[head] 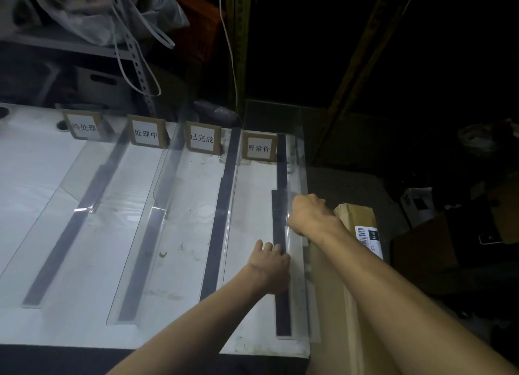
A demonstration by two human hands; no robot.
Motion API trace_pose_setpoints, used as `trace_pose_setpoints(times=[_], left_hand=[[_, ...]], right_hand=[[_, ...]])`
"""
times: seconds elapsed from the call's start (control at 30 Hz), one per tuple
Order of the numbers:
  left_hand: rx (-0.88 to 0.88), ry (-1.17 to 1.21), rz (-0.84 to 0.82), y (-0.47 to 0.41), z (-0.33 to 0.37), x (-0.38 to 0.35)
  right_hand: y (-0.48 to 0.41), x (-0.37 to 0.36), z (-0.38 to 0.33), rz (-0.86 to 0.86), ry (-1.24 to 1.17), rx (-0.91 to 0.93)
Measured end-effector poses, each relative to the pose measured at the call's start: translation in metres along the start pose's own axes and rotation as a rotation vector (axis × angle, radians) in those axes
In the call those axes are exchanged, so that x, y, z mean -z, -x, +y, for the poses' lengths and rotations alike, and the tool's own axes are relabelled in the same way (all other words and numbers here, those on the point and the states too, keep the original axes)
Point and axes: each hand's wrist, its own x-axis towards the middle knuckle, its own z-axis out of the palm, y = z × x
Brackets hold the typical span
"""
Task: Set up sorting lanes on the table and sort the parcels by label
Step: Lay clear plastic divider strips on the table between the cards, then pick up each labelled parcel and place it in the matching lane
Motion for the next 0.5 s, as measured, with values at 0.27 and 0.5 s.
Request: trace_pose_setpoints(times=[0.27, 0.5], left_hand=[[-0.025, 0.504, 0.044, 0.037, -0.025, 0.042], [0.098, 0.851, 0.427, 0.131, -0.100, 0.100]], right_hand=[[0.026, 0.020, -0.019, 0.178, 0.016, 0.094], [0.049, 0.042, -0.098, 0.221, -0.284, 0.364]])
